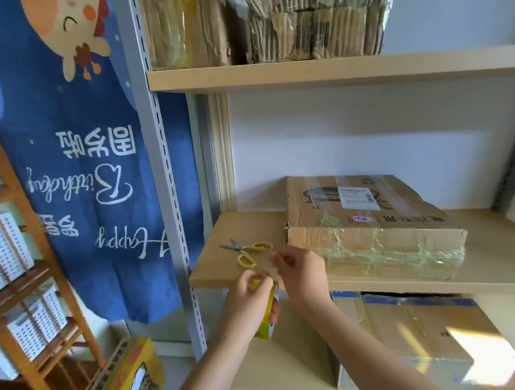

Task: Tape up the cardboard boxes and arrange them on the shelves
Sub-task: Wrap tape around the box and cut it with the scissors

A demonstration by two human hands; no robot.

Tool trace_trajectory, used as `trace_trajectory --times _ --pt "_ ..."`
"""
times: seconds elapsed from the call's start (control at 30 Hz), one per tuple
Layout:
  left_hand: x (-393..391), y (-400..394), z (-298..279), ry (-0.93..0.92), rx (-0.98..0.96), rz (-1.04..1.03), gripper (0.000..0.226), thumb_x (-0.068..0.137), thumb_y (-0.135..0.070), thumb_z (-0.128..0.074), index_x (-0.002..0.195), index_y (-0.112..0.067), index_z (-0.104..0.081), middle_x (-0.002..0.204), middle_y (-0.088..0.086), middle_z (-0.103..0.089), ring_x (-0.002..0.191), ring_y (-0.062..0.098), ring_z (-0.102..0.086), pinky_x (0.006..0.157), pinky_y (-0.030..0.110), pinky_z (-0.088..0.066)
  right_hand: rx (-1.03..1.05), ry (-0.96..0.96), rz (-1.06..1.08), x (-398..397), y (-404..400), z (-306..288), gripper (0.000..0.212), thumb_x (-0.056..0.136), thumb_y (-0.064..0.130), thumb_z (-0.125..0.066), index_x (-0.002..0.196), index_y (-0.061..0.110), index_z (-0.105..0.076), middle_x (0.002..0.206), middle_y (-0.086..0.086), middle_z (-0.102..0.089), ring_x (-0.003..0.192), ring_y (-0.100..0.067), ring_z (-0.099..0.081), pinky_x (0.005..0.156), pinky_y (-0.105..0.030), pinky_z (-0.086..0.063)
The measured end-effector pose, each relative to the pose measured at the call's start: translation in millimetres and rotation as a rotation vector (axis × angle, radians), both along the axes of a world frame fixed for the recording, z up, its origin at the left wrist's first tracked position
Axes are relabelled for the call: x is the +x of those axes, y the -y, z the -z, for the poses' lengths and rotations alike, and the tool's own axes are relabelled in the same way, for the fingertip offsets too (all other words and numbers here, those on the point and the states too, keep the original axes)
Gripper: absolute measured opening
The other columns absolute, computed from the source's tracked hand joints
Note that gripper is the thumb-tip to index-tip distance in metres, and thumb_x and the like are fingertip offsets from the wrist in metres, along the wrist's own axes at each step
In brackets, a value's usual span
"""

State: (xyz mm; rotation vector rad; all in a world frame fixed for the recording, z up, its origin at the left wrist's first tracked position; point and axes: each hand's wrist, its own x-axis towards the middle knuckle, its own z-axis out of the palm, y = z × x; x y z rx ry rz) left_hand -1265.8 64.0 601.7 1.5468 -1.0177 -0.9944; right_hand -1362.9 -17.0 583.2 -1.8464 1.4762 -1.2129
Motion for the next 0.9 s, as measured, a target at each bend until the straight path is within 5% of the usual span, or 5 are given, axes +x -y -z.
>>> trace_trajectory --times 0.23,0.43,0.57,0.73,0.9 --pt "-13.7 -1.2 15.8 -0.040 0.052 0.028 0.015 0.098 -0.019 -0.052 0.111 -0.016 -0.059 0.063 -0.002 -0.061 0.035 -0.003 -0.054 0.038 0.009 -0.040 -0.002 -0.082 0.067 -6.4 -2.2 12.2 0.010 0.088 0.033 -0.068 0.082 0.031 -0.076 0.072 0.010 -0.070 0.066 -0.011 -0.063 0.057 -0.027 -0.051" --pt "-17.4 5.3 20.7 -0.088 -0.006 0.057 0.012 0.096 -0.021 -0.054 0.107 -0.019 -0.059 0.059 0.002 -0.066 0.048 0.011 -0.061 0.048 0.016 -0.047 -0.095 -0.083 0.061 -16.3 -3.3 4.2 0.009 0.088 0.029 -0.066 0.084 0.029 -0.074 0.075 0.009 -0.071 0.072 -0.011 -0.065 0.063 -0.030 -0.053" --pt "-24.4 8.7 26.6 -0.099 -0.108 0.138 0.015 0.095 -0.019 -0.057 0.108 -0.026 -0.057 0.067 0.010 -0.070 0.058 0.024 -0.065 0.065 0.043 -0.057 -0.200 0.022 -0.058 -35.8 -11.1 -3.5 0.016 0.086 0.012 -0.064 0.079 0.024 -0.070 0.072 0.012 -0.068 0.070 -0.005 -0.063 0.062 -0.017 -0.047" --pt "-33.9 6.9 24.9 -0.071 -0.226 0.216 0.027 0.096 -0.022 -0.059 0.121 -0.032 -0.054 0.082 0.003 -0.074 0.072 0.022 -0.073 0.069 0.034 -0.060 -0.273 0.085 -0.097 -55.6 -14.5 -14.3 0.013 0.092 0.016 -0.066 0.084 0.023 -0.073 0.076 0.014 -0.069 0.073 -0.003 -0.063 0.063 -0.009 -0.043" --pt "-46.3 8.3 25.2 -0.145 -0.283 0.310 0.047 0.095 -0.020 -0.062 0.134 -0.039 -0.045 0.088 0.009 -0.072 0.081 0.032 -0.072 0.084 0.051 -0.057 -0.328 0.078 -0.042 -71.9 -11.5 -19.2 0.009 0.091 0.022 -0.068 0.086 0.024 -0.075 0.082 0.015 -0.071 0.076 -0.003 -0.065 0.066 -0.014 -0.048"
